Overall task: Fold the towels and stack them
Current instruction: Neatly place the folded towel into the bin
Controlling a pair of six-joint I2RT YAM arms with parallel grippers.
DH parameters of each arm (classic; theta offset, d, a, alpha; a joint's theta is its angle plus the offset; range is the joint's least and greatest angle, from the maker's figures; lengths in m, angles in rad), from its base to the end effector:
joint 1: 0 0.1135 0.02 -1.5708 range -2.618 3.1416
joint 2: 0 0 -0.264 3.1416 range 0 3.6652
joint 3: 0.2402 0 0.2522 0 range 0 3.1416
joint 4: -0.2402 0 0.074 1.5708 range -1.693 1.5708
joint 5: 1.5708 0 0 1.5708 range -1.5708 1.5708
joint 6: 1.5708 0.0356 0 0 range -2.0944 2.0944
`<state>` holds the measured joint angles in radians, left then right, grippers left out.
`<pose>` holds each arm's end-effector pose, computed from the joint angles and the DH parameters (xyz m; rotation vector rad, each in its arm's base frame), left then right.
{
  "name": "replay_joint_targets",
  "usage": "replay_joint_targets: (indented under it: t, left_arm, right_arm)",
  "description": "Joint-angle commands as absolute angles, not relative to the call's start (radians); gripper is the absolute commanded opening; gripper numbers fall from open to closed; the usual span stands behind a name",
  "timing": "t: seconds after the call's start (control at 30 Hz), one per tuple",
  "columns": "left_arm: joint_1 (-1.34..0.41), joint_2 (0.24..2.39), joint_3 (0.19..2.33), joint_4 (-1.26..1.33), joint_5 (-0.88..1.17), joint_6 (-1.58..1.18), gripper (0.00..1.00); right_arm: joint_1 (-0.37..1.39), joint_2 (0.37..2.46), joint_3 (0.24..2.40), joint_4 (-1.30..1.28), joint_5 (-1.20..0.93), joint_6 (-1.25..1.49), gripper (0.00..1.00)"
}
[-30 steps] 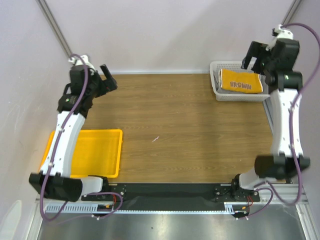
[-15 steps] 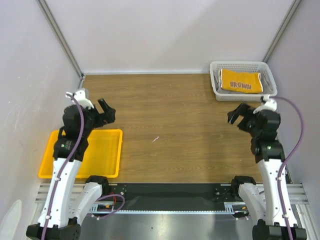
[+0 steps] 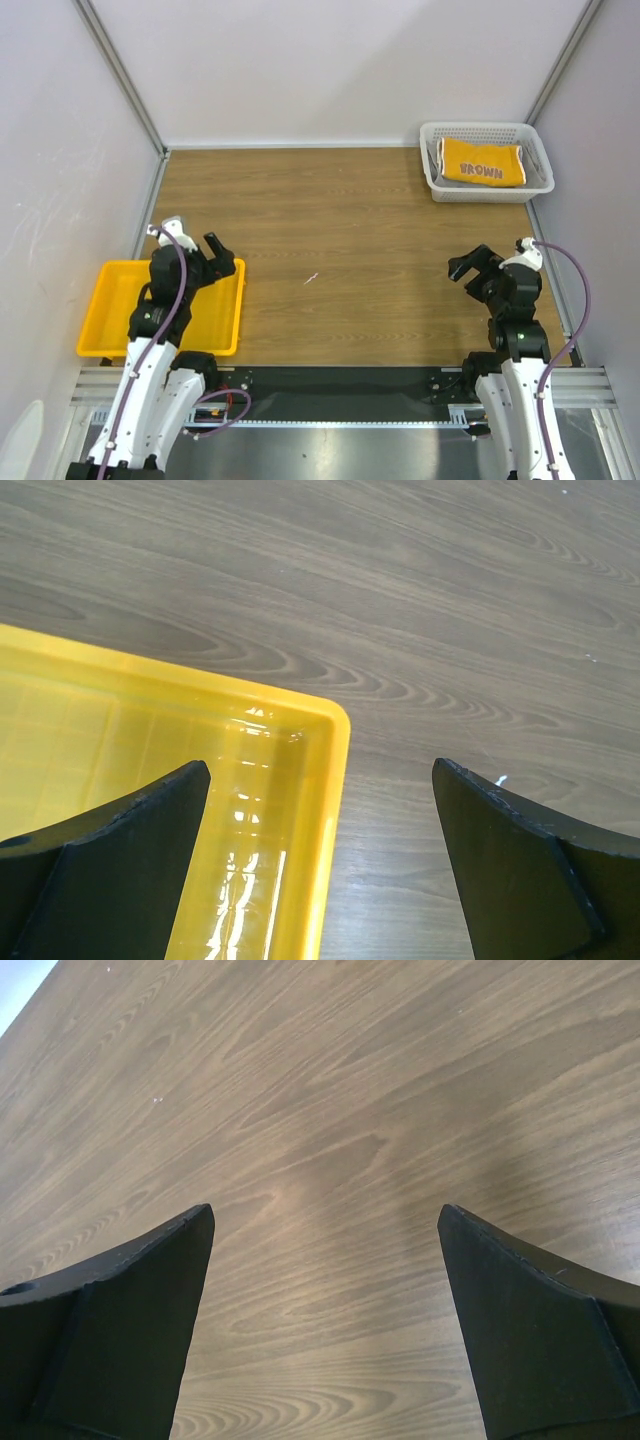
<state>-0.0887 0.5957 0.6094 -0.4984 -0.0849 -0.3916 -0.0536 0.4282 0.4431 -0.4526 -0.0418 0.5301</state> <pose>0.1422 -0.0096 0.2740 -0.3629 2.0280 -0.2107 0.1230 -0.0051 0.2403 0.5568 1.9470 0.3451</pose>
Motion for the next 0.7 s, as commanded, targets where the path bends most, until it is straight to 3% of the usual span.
replay_joint_targets:
  t: [0.0,0.67]
  left_arm:
    - [-0.091,0.551,0.578,-0.437,-0.124,-0.399,1.0]
    - [-0.092,0.509,0.526,-0.284,-0.07,-0.38,1.0]
  right_arm:
    - [-0.049,0.46,0.454,-0.42,-0.025,0.548,1.0]
    - [-0.048,0.502,0.532,-0.41,-0.02,0.526,1.0]
